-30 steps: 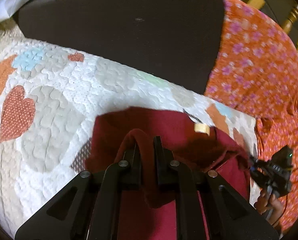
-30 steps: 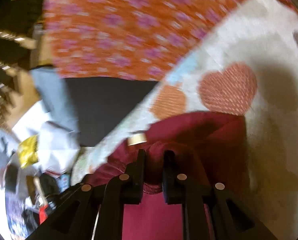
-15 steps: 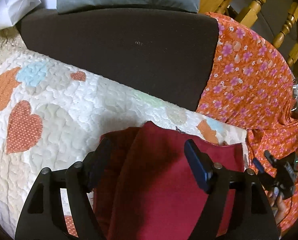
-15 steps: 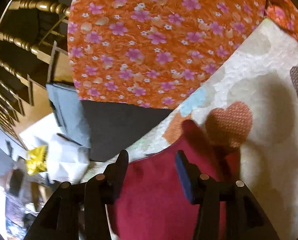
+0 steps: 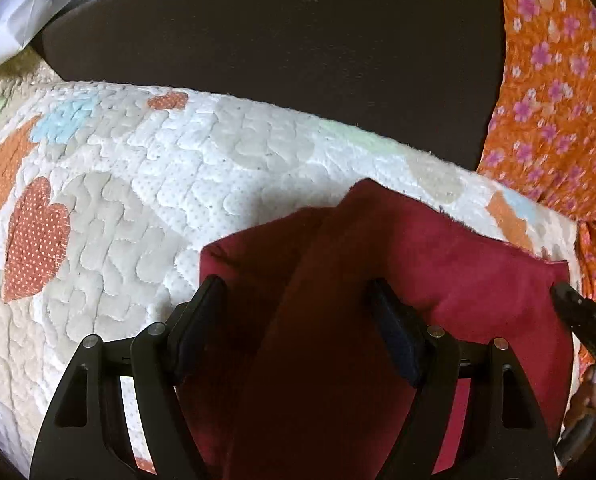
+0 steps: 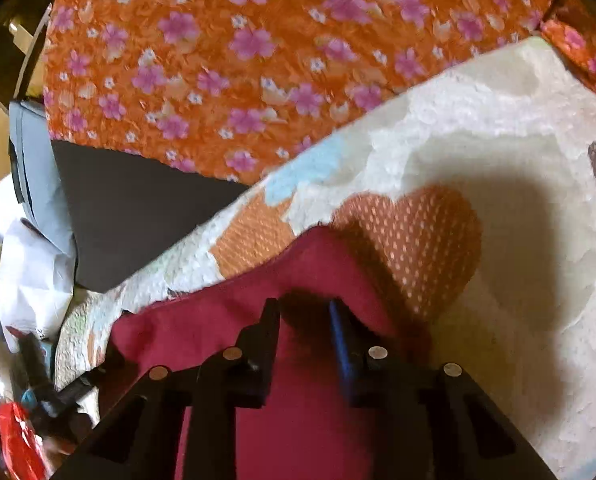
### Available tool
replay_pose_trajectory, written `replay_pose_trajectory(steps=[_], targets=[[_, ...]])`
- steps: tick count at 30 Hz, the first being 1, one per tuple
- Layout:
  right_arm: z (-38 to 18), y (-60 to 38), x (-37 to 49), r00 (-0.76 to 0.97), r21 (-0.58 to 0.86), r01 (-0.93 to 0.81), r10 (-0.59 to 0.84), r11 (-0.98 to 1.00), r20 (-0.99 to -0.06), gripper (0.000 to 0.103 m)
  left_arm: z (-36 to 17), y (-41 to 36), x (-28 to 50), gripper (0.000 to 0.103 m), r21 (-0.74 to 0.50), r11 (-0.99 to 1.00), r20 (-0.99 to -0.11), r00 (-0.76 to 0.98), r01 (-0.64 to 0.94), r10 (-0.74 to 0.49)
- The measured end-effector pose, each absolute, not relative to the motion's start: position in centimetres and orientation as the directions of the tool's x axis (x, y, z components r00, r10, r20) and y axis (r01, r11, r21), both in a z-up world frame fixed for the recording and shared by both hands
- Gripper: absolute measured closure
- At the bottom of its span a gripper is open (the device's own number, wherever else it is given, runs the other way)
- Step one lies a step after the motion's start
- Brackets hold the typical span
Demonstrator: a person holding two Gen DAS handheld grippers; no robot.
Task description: Fold small clothes
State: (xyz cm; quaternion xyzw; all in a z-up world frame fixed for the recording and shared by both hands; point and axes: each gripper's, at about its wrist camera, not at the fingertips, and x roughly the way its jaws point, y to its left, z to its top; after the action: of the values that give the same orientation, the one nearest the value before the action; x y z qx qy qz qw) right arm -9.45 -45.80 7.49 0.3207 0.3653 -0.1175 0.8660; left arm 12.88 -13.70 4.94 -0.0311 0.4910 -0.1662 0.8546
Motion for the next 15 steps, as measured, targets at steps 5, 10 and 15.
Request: replay_pose_trajectory(steps=[5, 10, 15], targets=[[10.5, -41.9, -9.7, 0.722, 0.467, 0.319, 0.107, 0.825, -0.683, 0.076, 6.2, -9.8, 10.5, 0.027, -0.241, 0.946, -0.821, 0.475, 0.216, -0.318], [11.4, -34.8, -6.0, 0.707, 0.554, 0.136, 0.312, 0.821, -0.634, 0.070, 7.1, -6.4, 5.3, 0.027, -0.221, 0.947, -0.806, 0.503, 0.233, -0.312], [11.0, -27.2, -0.7, 0.647, 0.541, 0.049, 0.386, 0.840, -0.658, 0.060, 6.1, -5.2, 2.4, 0.027, -0.239, 0.942, -0.786, 0.522, 0.238, -0.331]])
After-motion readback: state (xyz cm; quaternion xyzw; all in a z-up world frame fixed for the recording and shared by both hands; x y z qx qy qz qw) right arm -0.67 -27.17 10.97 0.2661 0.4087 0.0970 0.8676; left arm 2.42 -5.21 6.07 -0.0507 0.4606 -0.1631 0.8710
